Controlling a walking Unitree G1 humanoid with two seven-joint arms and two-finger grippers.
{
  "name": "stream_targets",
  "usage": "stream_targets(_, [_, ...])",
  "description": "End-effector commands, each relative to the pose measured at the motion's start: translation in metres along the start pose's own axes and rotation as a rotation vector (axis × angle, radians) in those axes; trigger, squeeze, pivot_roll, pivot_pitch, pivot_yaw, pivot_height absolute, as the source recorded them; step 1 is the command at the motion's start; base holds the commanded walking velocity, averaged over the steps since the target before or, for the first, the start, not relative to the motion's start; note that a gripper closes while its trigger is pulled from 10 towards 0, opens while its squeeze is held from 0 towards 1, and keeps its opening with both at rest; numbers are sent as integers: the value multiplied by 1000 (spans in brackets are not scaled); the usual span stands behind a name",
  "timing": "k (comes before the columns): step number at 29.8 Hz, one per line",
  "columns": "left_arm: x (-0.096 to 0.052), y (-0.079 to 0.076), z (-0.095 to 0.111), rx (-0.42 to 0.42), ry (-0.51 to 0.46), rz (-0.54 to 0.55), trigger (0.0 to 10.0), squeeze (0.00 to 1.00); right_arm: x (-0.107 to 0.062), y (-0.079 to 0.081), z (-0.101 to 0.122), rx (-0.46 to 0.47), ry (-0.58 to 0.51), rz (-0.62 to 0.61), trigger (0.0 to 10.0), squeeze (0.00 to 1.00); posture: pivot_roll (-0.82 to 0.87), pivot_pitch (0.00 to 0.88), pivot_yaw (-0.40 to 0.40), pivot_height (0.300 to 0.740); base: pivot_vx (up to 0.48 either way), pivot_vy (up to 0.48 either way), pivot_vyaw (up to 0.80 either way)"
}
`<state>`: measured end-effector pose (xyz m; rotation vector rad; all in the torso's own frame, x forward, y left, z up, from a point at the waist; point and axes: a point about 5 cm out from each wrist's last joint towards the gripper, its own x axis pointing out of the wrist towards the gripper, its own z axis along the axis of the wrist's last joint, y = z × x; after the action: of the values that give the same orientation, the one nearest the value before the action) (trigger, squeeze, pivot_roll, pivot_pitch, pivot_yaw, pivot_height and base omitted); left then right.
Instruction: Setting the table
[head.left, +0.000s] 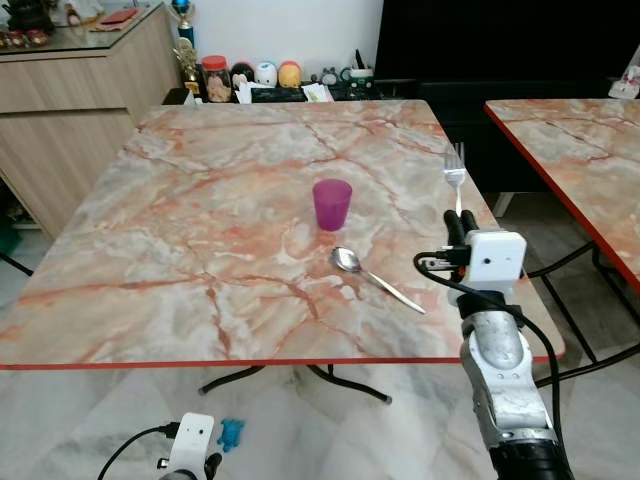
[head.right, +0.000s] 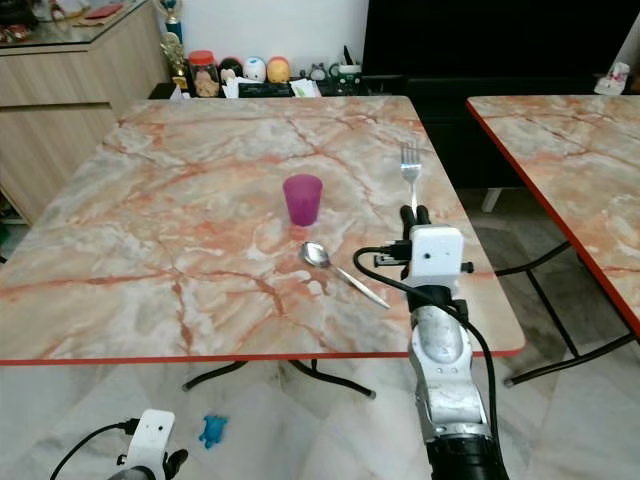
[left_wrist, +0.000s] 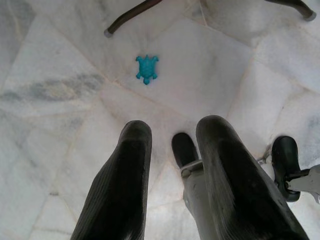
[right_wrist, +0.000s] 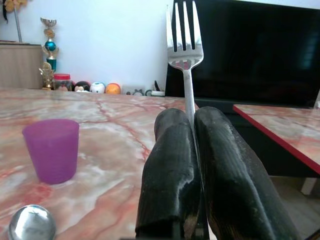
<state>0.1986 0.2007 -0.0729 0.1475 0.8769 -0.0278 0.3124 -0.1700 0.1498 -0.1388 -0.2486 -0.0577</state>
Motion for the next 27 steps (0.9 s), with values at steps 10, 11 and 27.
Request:
stream_targets(10, [-1, 3, -5, 9, 19, 5, 10000, 0, -3, 6, -1, 18, 13, 25, 10000, 0, -38, 0, 2, 740, 0, -330, 0])
stream_targets(11, [-1, 3, -4, 9, 19, 4, 10000, 0, -3, 6, -2, 20, 16, 25, 10000, 0, -39, 0, 3, 740, 0, -330, 0])
stream_targets(27, [-1, 2, -4, 9, 16, 3, 10000, 0, -4, 8, -1, 14, 8, 48, 10000, 0, -51, 0, 6, 740, 0, -330, 0])
